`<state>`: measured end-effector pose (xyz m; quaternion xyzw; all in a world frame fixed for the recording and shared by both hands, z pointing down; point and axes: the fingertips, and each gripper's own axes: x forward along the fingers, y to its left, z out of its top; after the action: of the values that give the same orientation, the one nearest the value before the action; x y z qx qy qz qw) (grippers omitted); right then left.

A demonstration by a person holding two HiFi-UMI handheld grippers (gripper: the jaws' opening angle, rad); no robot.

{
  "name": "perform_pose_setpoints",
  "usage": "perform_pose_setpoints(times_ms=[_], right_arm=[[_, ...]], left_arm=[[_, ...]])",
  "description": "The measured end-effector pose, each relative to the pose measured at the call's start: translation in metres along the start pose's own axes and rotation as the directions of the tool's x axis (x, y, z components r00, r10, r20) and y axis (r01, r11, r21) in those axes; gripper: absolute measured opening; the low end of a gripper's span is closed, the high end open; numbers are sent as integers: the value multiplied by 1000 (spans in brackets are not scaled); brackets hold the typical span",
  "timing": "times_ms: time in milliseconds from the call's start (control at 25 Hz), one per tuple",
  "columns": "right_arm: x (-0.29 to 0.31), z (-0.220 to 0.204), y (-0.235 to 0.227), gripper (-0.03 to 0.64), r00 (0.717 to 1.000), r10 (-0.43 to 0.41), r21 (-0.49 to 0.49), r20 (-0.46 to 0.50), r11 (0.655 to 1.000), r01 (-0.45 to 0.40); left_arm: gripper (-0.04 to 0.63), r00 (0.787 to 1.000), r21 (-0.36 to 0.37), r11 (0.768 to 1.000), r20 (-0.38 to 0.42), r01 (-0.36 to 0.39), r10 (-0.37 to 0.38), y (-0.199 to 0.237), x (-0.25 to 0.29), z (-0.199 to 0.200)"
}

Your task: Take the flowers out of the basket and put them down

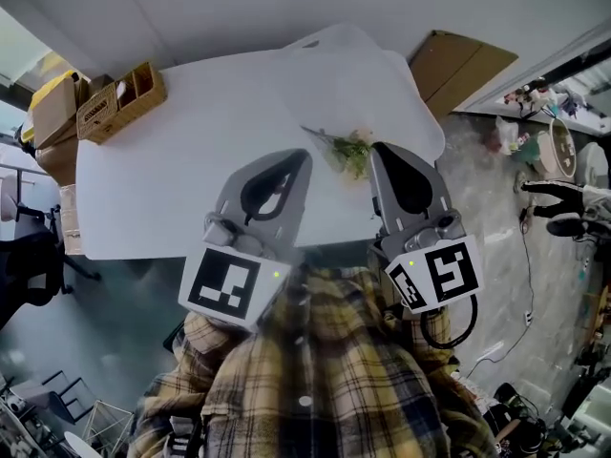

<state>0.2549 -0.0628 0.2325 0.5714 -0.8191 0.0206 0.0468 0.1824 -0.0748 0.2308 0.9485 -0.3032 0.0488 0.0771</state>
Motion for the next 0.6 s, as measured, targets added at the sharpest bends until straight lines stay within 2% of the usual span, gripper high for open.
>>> perform_pose_setpoints(times_ms=[200, 600], right_arm=[[22, -3, -24, 5, 1000, 23, 10, -14, 1000, -23], [41, -13, -37, 6, 995, 54, 14, -83, 999, -53]], left_arm=[[0, 1000, -17, 1000, -19, -19, 18, 12, 29, -1], [0, 999, -26, 999, -45, -24, 22, 27, 39, -6]])
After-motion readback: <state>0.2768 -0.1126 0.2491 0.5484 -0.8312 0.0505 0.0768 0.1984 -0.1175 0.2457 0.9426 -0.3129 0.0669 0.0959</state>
